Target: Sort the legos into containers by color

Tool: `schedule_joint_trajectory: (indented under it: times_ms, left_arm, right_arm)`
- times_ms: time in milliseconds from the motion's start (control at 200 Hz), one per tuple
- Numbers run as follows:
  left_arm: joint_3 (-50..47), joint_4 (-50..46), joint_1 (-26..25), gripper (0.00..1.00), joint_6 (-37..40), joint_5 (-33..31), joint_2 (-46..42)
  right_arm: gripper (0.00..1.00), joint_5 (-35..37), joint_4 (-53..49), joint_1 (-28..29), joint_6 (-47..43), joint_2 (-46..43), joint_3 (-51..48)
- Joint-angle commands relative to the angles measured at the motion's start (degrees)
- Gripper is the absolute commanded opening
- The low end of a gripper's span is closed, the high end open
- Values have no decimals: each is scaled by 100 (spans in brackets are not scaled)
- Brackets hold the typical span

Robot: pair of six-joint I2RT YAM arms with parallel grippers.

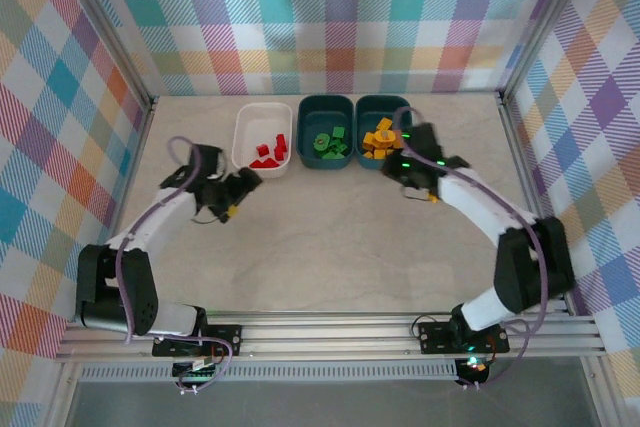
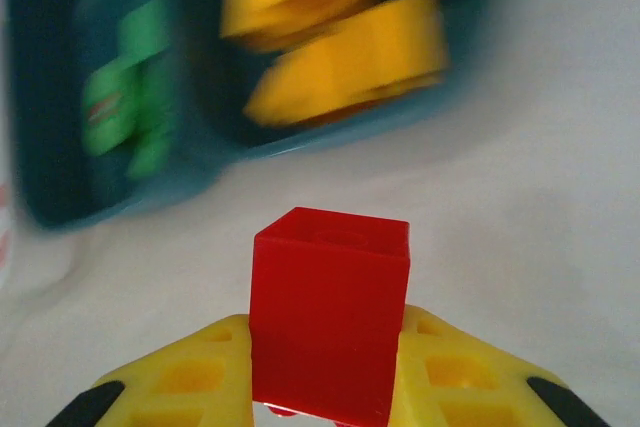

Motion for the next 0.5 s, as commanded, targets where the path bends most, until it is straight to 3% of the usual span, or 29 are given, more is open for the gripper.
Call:
schedule_joint_trajectory:
  times_ms: [0, 150, 360, 495]
  left_arm:
    - [-450, -612, 643, 91, -242, 371, -155]
    - [-752, -794, 859, 91, -50, 591, -275]
    - [-1145, -684, 855, 91, 43, 841, -408]
    - [-1333, -332, 862, 91, -41, 1067, -517]
  right_arm:
    - [18, -210, 427, 826, -102, 909, 908]
    - [17, -674, 542, 1153, -291, 2330, 2481]
    - [16, -1056, -496, 1436, -758, 4219, 5058]
    - [18, -1039, -602, 1553, -627, 4733, 5676]
